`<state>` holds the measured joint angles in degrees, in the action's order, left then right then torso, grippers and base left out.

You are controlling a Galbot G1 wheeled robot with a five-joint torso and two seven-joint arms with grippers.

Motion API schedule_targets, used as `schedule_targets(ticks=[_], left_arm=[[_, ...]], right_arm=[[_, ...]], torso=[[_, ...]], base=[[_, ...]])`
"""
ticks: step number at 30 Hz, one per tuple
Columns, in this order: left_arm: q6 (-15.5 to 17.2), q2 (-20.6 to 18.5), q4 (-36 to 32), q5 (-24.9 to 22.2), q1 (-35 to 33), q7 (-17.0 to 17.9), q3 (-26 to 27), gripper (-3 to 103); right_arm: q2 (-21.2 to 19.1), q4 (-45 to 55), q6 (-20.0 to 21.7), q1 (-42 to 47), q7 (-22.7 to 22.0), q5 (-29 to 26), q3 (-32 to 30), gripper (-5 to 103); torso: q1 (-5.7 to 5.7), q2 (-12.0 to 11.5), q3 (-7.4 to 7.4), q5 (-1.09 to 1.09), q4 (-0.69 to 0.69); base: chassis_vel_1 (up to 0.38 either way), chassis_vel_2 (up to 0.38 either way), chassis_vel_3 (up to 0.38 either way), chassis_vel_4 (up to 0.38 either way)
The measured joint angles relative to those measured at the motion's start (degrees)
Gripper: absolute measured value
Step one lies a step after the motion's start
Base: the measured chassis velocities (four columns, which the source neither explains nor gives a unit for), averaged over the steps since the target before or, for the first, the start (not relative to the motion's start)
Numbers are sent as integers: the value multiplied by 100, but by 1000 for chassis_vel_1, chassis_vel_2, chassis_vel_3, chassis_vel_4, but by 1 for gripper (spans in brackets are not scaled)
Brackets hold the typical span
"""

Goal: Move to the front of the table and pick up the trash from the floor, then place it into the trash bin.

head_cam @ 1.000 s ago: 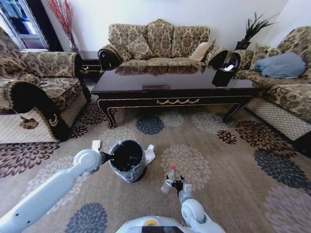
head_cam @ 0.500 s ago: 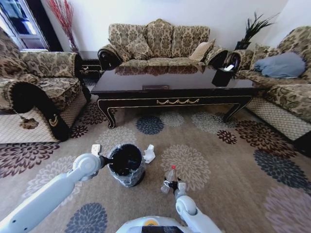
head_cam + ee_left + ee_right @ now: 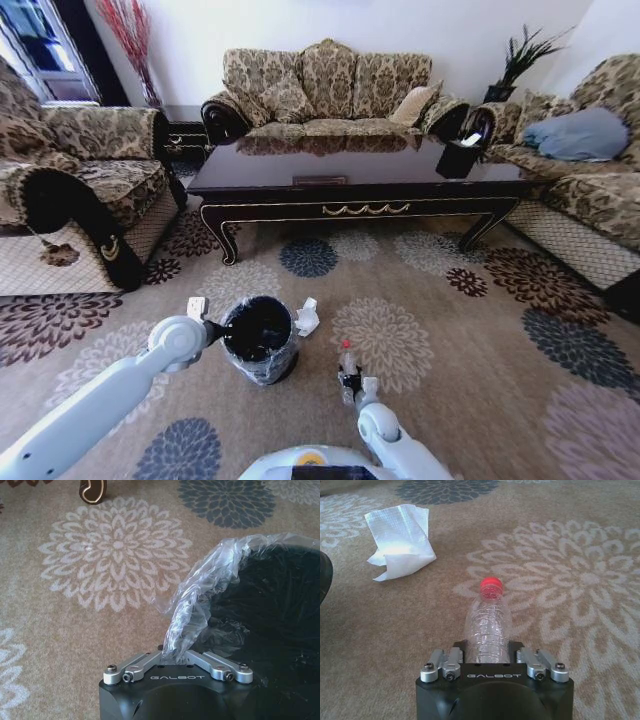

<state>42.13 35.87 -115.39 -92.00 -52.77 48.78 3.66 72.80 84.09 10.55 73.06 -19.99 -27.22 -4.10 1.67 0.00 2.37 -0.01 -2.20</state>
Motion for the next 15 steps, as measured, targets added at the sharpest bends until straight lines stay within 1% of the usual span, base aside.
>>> schedule_targets(ticks=[1,4,5,6,11,13,14,15], left_arm=[[0,5,5,2,2,-2,-7,0],[0,19,6,6,1,-4,-34,0],[0,19,6,6,1,-4,-34,0],[0,26,6,7,2,-7,-48,0],[0,51,13,11,85,-8,-197,0],[0,51,67,77,257,-32,-461,0],[0,51,67,77,257,-32,-461,0],[0,53,93,113,388,-37,-632,0]], right_arm=[[-27,27,1,-3,1,-6,-12,33],[-84,106,7,5,-11,-19,-72,27],[-84,106,7,5,-11,-19,-72,27],[-113,160,8,20,-14,-23,-107,24],[-281,614,-22,177,-10,-38,-329,24],[-429,1121,-32,323,-9,-77,-500,24],[-429,1121,-32,323,-9,-77,-500,24],[-520,1399,-32,400,-9,-91,-599,24]], torso=[[0,0,0,1,1],[0,0,0,2,1],[0,0,0,2,1],[0,0,0,2,1],[0,0,0,2,1],[0,0,0,2,1],[0,0,0,2,1],[0,0,0,2,1]], base=[[0,0,0,0],[0,0,0,0],[0,0,0,0],[0,0,0,0],[0,0,0,0],[0,0,0,0],[0,0,0,0],[0,0,0,0]])
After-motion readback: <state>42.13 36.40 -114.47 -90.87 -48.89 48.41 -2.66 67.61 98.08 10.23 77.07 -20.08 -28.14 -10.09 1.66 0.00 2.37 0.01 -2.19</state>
